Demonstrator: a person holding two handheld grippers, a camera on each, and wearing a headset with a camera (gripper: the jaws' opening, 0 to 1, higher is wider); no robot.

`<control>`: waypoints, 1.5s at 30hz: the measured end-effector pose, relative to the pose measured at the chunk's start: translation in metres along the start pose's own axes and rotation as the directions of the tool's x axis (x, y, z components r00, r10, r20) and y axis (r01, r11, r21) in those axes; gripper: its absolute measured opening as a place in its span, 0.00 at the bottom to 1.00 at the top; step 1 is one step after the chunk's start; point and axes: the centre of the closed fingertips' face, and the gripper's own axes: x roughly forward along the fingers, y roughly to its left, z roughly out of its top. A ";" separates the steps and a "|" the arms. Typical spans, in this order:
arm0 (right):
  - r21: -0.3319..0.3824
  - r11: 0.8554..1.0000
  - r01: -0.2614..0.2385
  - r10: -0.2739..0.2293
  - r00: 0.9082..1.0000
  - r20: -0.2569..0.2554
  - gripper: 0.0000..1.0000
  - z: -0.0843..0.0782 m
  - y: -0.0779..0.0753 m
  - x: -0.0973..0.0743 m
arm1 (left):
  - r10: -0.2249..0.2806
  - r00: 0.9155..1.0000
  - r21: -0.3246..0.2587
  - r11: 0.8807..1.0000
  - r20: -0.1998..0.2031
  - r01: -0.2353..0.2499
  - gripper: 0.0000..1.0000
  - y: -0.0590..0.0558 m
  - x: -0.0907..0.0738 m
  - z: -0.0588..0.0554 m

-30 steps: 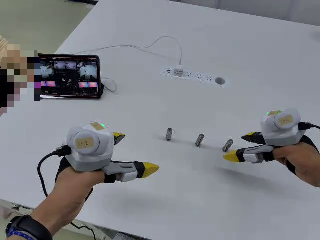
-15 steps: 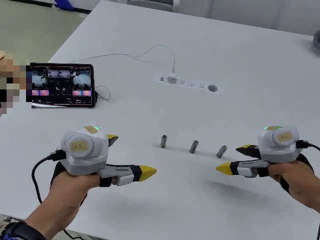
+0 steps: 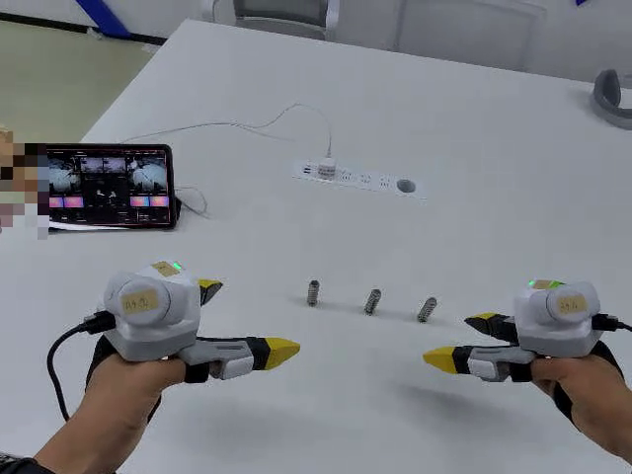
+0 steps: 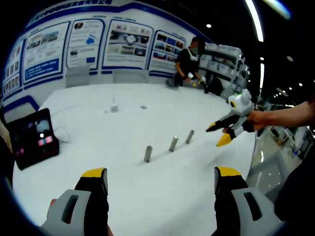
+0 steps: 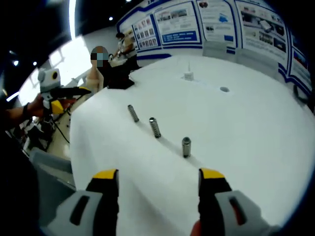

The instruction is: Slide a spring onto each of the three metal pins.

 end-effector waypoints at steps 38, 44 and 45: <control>0.158 0.987 0.034 -0.058 0.986 0.154 0.88 -0.011 0.040 -0.028 | -0.053 0.997 0.015 0.998 -0.061 0.054 0.92 -0.006 0.014 -0.010; 0.175 0.984 0.040 -0.068 0.985 0.156 0.88 -0.014 0.040 -0.030 | -0.067 0.994 0.027 0.997 -0.081 0.069 0.88 -0.007 0.016 -0.014; 0.176 0.983 0.041 -0.069 0.985 0.156 0.88 -0.014 0.040 -0.030 | -0.070 0.994 0.025 0.997 -0.083 0.072 0.88 -0.007 0.016 -0.014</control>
